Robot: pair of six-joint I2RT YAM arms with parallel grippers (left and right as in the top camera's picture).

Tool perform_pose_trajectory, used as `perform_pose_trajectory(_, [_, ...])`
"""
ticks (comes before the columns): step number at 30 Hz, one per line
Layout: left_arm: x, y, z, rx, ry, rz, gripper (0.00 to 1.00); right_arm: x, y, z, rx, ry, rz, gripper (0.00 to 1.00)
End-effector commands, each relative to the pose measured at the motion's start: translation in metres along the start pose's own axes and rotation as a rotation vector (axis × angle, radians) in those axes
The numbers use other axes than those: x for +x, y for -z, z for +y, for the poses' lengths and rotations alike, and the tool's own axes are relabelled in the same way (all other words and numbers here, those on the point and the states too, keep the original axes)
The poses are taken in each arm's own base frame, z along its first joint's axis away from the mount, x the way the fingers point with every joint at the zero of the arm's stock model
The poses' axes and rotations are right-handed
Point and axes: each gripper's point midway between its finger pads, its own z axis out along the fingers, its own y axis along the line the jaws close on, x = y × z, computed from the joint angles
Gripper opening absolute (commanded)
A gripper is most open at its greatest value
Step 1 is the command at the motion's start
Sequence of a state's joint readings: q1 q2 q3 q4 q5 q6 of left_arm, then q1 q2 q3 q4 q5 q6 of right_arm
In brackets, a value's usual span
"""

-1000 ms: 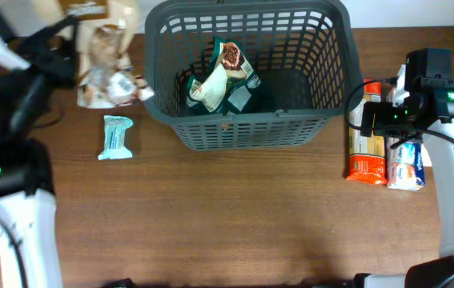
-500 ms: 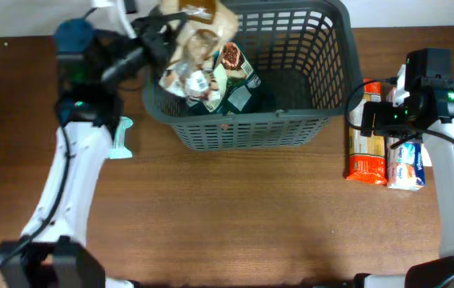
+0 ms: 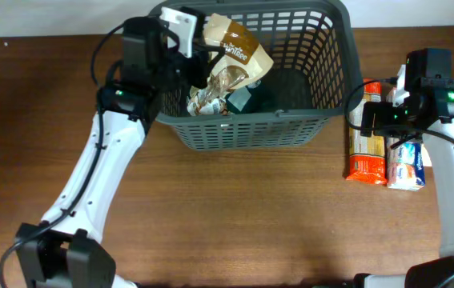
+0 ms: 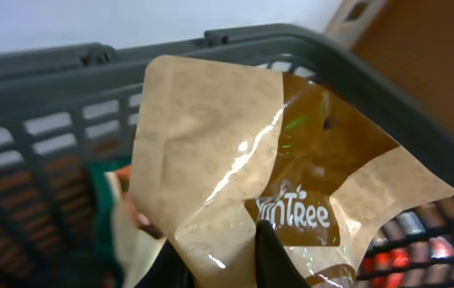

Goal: Pack container
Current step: 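Lift the snack bag and carry it into the basket, then release the snack bag in the basket and withdraw left gripper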

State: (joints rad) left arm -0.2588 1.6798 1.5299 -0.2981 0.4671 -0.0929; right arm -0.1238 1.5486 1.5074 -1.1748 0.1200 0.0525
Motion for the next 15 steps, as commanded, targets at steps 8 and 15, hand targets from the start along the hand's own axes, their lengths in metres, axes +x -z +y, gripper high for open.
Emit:
perform_pose_trajectory(8, [-0.013,-0.011,0.022,-0.282,-0.210,0.003,0.02,-0.005,0.004,-0.004,0.016,-0.008,-0.016,0.99])
perform_pose_trajectory(15, [-0.006,-0.031,0.023,-0.244,-0.209,0.011,0.02,-0.005,0.004,-0.004,0.016,-0.008,-0.016,0.99])
